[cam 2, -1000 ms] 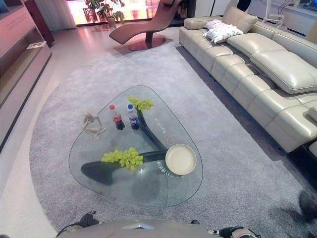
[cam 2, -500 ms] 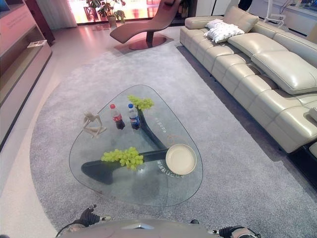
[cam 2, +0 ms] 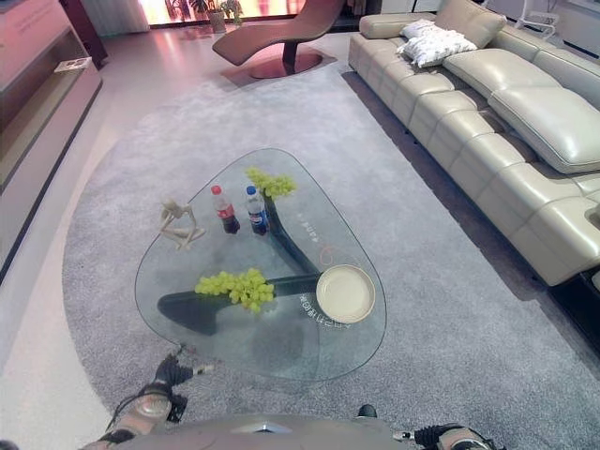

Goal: Pick up fruits into the plate

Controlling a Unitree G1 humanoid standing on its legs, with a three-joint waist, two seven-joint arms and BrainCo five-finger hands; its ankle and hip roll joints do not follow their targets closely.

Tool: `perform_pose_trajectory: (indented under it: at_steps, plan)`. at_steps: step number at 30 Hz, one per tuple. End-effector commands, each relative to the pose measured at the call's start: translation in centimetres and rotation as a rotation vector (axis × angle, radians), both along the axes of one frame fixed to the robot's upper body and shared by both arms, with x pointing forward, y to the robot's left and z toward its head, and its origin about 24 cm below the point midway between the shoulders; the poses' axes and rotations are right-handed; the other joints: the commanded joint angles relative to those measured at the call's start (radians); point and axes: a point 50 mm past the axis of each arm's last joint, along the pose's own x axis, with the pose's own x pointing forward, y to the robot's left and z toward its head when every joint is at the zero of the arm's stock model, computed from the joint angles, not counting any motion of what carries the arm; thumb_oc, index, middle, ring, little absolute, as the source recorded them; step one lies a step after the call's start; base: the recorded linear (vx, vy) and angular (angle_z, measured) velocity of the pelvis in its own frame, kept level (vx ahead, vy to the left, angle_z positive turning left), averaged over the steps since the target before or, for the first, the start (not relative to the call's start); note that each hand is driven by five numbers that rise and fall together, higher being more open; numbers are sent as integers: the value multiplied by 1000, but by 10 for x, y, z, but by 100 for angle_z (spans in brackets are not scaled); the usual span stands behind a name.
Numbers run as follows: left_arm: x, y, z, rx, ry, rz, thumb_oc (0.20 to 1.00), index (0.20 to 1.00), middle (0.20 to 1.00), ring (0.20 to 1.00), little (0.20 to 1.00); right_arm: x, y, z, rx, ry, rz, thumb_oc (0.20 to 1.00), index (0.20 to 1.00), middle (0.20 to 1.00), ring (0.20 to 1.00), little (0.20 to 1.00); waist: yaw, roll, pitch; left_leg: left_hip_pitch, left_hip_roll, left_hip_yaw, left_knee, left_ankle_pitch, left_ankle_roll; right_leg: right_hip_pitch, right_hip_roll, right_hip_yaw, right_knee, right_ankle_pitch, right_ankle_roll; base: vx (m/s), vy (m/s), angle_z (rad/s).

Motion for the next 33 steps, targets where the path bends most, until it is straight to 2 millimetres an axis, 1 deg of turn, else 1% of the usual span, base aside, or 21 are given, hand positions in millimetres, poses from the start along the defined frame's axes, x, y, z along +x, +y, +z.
perform_pose_trajectory:
  at_steps: [1, 3, 5, 6, 7, 13, 14, 15, 16, 17, 18, 19, 22, 23, 26, 27, 29, 31, 33]
  plan:
    - [92, 31, 90, 276, -388, -61, 1000, 1000, 1000, 1000, 1000, 24, -12, 7, -54, -51, 52, 1000, 1000, 1000, 1000, 1000, -24, 7, 64, -48, -24, -31, 33, -73, 46, -21, 9, -5, 61, -57, 0, -169, 28, 0]
    - [104, 33, 106, 319, -424, -79, 1000, 1000, 1000, 1000, 1000, 29, -13, 9, -59, -73, 50, 1000, 1000, 1000, 1000, 1000, -27, 11, 79, -65, -26, -31, 34, -70, 48, -41, 10, -1, 66, -56, 0, -168, 18, -3]
    - [122, 36, 132, 418, -485, -122, 1000, 1000, 1000, 1000, 1000, 40, -16, 12, -65, -111, 46, 1000, 1000, 1000, 1000, 1000, -33, 15, 108, -90, -29, -31, 34, -64, 50, -68, 11, 7, 71, -54, 0, -182, 9, -4]
    - [128, 39, 145, 479, -508, -136, 1000, 1000, 1000, 1000, 1000, 43, -18, 14, -67, -126, 44, 1000, 1000, 1000, 1000, 1000, -36, 15, 119, -100, -30, -30, 35, -62, 50, -78, 12, 8, 72, -52, -1, -129, 4, -7]
    - [130, 40, 150, 503, -517, -144, 1000, 1000, 1000, 1000, 1000, 45, -18, 15, -68, -133, 43, 1000, 1000, 1000, 1000, 1000, -37, 16, 125, -105, -30, -29, 37, -62, 50, -83, 12, 9, 74, -52, -1, -67, 1, -8]
    - [130, 40, 150, 503, -517, -144, 1000, 1000, 1000, 1000, 1000, 45, -18, 15, -68, -133, 43, 1000, 1000, 1000, 1000, 1000, -37, 16, 125, -105, -30, -29, 37, -62, 50, -83, 12, 9, 74, -52, -1, -60, 1, -4]
    - [160, 57, 228, 839, -641, -204, 1000, 1000, 1000, 1000, 1000, 74, -29, 28, -88, -243, 67, 1000, 1000, 1000, 1000, 1000, -60, 10, 231, -211, -41, -20, 124, -72, 47, -170, 14, 34, 113, -52, -15, -353, 4, 0]
    - [162, 58, 230, 847, -645, -205, 1000, 1000, 1000, 1000, 1000, 75, -29, 28, -88, -247, 66, 1000, 1000, 1000, 1000, 1000, -60, 9, 231, -219, -41, -20, 127, -70, 47, -177, 14, 35, 114, -49, -16, -386, 5, -4]
    - [166, 60, 242, 907, -650, -220, 1000, 1000, 1000, 1000, 1000, 81, -31, 31, -89, -267, 64, 1000, 1000, 1000, 1000, 1000, -63, 8, 248, -234, -42, -20, 131, -67, 46, -188, 16, 39, 116, -47, -18, -54, 0, 3]
    - [167, 61, 244, 913, -653, -220, 1000, 1000, 1000, 1000, 1000, 82, -31, 31, -89, -272, 64, 1000, 1000, 1000, 1000, 1000, -64, 7, 252, -235, -42, -20, 131, -67, 45, -190, 16, 40, 115, -46, -17, -64, 4, -2]
    - [169, 62, 252, 957, -653, -239, 1000, 1000, 1000, 1000, 1000, 85, -32, 33, -88, -291, 67, 1000, 1000, 1000, 1000, 1000, -69, 6, 266, -239, -44, -18, 124, -65, 45, -196, 17, 41, 108, -41, -16, -35, 5, 4]
    - [170, 63, 253, 969, -653, -245, 1000, 1000, 1000, 1000, 1000, 86, -32, 33, -88, -295, 68, 1000, 1000, 1000, 1000, 1000, -70, 6, 268, -239, -45, -17, 122, -64, 45, -198, 17, 41, 106, -40, -15, -41, 12, -3]
    - [176, 60, 266, 1046, -645, -312, 1000, 1000, 1000, 1000, 1000, 95, -32, 37, -90, -332, 80, 1000, 1000, 1000, 1000, 1000, -78, 6, 294, -254, -48, -11, 113, -61, 43, -221, 20, 43, 105, -35, -13, -49, 14, 1]
    - [177, 60, 267, 1054, -642, -320, 1000, 1000, 1000, 1000, 1000, 96, -33, 38, -90, -335, 80, 1000, 1000, 1000, 1000, 1000, -78, 6, 297, -256, -48, -10, 113, -60, 42, -224, 20, 42, 105, -35, -13, -59, 6, -2]
    - [184, 57, 273, 1089, -590, -391, 1000, 1000, 1000, 1000, 1000, 106, -35, 44, -98, -367, 87, 1000, 1000, 1000, 1000, 1000, -84, 5, 325, -285, -49, -5, 121, -56, 39, -258, 25, 41, 120, -35, -14, -65, 8, -2]
    - [187, 54, 276, 1124, -563, -422, 1000, 1000, 1000, 1000, 1000, 111, -37, 47, -105, -382, 93, 1000, 1000, 1000, 1000, 1000, -87, 4, 340, -302, -48, -4, 128, -54, 38, -277, 28, 42, 132, -36, -17, -44, 5, -2]
    - [189, 52, 278, 1140, -552, -441, 1000, 1000, 1000, 1000, 1000, 115, -38, 49, -111, -394, 90, 1000, 1000, 1000, 1000, 1000, -88, 3, 350, -315, -49, -5, 134, -54, 37, -291, 30, 41, 140, -37, -19, -20, 4, -1]
    - [193, 50, 287, 1207, -533, -463, 1000, 1000, 1000, 1000, 1000, 123, -41, 54, -120, -424, 82, 1000, 1000, 1000, 1000, 1000, -92, -2, 371, -344, -49, -3, 153, -55, 35, -321, 34, 38, 157, -39, -23, 0, 0, 0]
    - [195, 50, 291, 1231, -525, -462, 1000, 1000, 1000, 1000, 1000, 127, -42, 57, -120, -438, 81, 1000, 1000, 1000, 1000, 1000, -93, -5, 380, -358, -50, -2, 161, -56, 35, -336, 38, 36, 165, -39, -25, 0, 0, 0]
